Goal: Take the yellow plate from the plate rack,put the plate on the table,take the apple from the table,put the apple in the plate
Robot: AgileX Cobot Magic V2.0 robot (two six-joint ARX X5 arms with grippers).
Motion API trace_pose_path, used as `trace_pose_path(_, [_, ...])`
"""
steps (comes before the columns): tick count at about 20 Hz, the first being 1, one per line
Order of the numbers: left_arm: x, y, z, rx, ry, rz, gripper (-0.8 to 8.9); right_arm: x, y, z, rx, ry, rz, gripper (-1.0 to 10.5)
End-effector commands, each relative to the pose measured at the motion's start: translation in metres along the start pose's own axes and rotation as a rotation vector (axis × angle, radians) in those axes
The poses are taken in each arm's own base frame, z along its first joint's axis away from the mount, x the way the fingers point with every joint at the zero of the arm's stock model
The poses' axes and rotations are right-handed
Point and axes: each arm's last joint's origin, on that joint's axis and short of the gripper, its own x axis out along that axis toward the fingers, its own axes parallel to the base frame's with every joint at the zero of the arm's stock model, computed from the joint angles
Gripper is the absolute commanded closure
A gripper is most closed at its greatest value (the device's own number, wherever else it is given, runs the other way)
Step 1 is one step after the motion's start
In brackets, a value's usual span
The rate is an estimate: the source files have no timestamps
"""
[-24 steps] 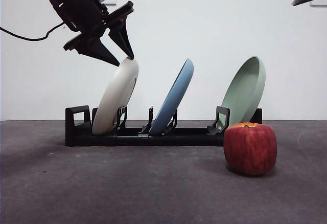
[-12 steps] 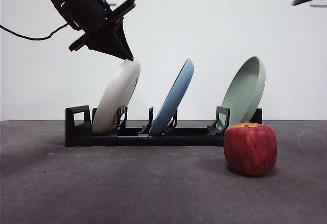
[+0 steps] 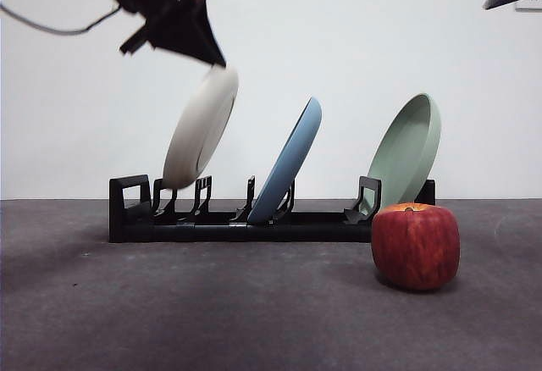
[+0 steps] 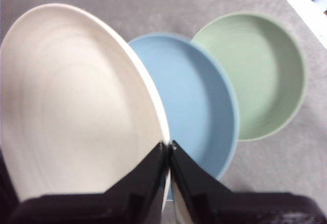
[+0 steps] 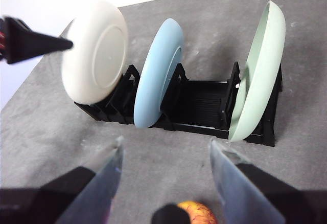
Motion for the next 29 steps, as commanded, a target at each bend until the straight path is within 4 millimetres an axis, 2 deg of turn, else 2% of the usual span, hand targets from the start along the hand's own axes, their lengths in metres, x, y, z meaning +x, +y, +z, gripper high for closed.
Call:
trace_pose_path(1, [-0.011, -0.014, 0.01, 0.053, -0.001, -0.011, 8.22, 0.0, 0.0, 0.002, -0.009, -0.006, -0.001, 6.6])
trace_pose_path(6, [-0.037, -0.039, 0.019, 0.12, 0.024, -0.033, 8.22, 0.0, 0.0, 0.002, -0.009, -0.007, -0.003, 6.6])
trace_pose_path(9, [-0.054, -0.057, 0.017, 0.167, 0.039, -0.051, 8.22, 0.0, 0.0, 0.002, -0.01, -0.008, -0.006, 6.6])
trace_pose_path(15, [-0.092, -0.094, 0.0, 0.279, 0.099, -0.026, 8.22, 0.0, -0.002, 0.002, -0.012, -0.019, -0.067, 6.6])
trace_pose_path(20, [-0.115, -0.129, -0.02, 0.372, 0.157, 0.011, 8.22, 0.0, -0.002, 0.002, -0.012, -0.022, -0.08, 6.6])
trace_pose_path(25, [-0.108, -0.174, -0.054, 0.525, 0.296, 0.09, 8.22, 0.0, -0.002, 0.002, -0.02, -0.021, -0.08, 6.6])
trace_pose_path(27, [-0.098, -0.191, -0.073, 0.576, 0.33, 0.101, 8.22, 0.0, -0.002, 0.002, -0.02, -0.021, -0.08, 6.6])
trace_pose_path(29, [-0.084, -0.199, -0.092, 0.607, 0.373, 0.147, 8.22, 0.0, -0.002, 0.002, -0.02, -0.021, -0.08, 6.6])
